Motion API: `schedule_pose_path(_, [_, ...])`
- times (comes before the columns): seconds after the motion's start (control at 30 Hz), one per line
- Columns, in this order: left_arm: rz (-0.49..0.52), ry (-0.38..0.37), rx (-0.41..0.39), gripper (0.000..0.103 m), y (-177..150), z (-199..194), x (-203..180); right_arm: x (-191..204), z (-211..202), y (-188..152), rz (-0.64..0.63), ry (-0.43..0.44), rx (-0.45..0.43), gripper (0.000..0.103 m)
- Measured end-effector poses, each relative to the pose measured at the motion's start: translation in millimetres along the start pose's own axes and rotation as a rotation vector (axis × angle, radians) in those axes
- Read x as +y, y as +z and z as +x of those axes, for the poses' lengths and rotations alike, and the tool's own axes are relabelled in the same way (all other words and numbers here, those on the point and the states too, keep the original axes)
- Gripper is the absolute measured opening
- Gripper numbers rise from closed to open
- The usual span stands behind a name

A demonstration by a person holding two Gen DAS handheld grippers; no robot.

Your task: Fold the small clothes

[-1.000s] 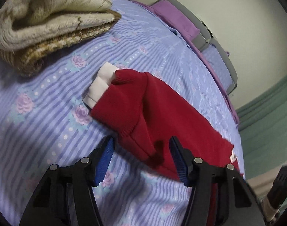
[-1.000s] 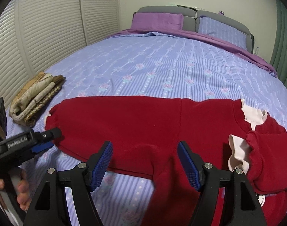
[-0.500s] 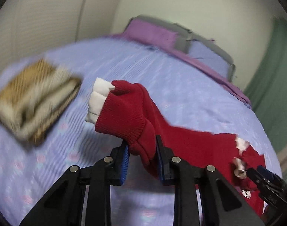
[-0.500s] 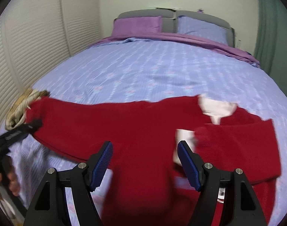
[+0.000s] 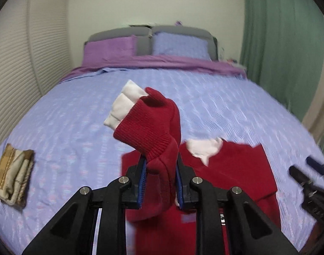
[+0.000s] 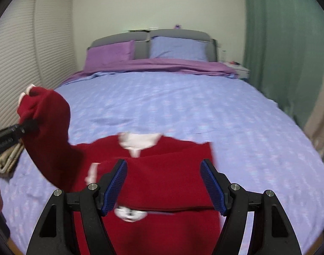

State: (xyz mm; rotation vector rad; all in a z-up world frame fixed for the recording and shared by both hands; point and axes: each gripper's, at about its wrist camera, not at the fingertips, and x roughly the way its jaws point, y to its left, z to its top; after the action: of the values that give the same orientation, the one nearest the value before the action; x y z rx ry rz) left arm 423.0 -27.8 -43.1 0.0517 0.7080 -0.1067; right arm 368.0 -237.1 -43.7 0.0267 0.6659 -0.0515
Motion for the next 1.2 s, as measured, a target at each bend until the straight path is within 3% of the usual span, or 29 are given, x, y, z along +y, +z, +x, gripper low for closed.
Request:
schedule_pose_path(0.23, [0.117,-0.006,0.115,0.023,-34.8,58.9,-91.0,-73.1,8.0,-20.8,0.059,-0.073,0.052,0.072])
schedule_pose_path(0.37, [0.152,0.005,0.146,0.023,-49.1,79.5,-113.6,-98.7,19.4,-36.5,0.090,-0.086,0.095,0.072])
schedule_pose_path(0.4, [0.151,0.006,0.149,0.026,-51.0,82.8,-116.8,-103.4,23.5,-40.1,0.097,-0.086,0.106,0.072])
schedule_pose_path(0.47, [0.133,-0.022,0.163,0.043,-54.5,89.8,-118.6,-108.2,30.6,-45.9,0.104,-0.089,0.123,0.072])
schedule_pose_path(0.5, [0.123,-0.047,0.174,0.060,-55.8,93.1,-119.5,-109.5,33.5,-48.6,0.108,-0.092,0.131,0.072])
schedule_pose_path(0.53, [0.103,-0.084,0.186,0.066,-57.3,94.5,-119.9,-109.9,36.1,-51.2,0.114,-0.093,0.140,0.072])
schedule_pose_path(0.6, [0.082,-0.135,0.201,0.066,-60.8,93.4,-119.6,-109.6,38.2,-54.9,0.123,-0.084,0.149,0.072])
schedule_pose_path(0.7, [0.054,-0.178,0.156,0.068,-62.9,67.6,-106.5,-106.4,37.2,-59.0,0.125,-0.080,0.148,0.072])
schedule_pose_path(0.8, [0.037,-0.189,0.035,0.083,-70.6,28.8,-79.8,-96.0,36.4,-58.4,0.122,-0.053,0.138,0.072])
schedule_pose_path(0.93, [0.077,-0.054,-0.050,0.085,-93.4,-3.7,-25.5,-69.0,38.4,-57.1,0.105,0.028,0.115,0.072])
schedule_pose_path(1.03, [0.118,0.030,-0.055,0.085,-111.8,-4.6,2.7,-43.1,48.8,-58.2,0.099,0.086,0.118,0.072])
schedule_pose_path(1.2, [0.076,0.041,0.018,0.084,-143.5,16.7,41.0,-0.1,74.1,-67.9,0.129,0.194,0.177,0.072])
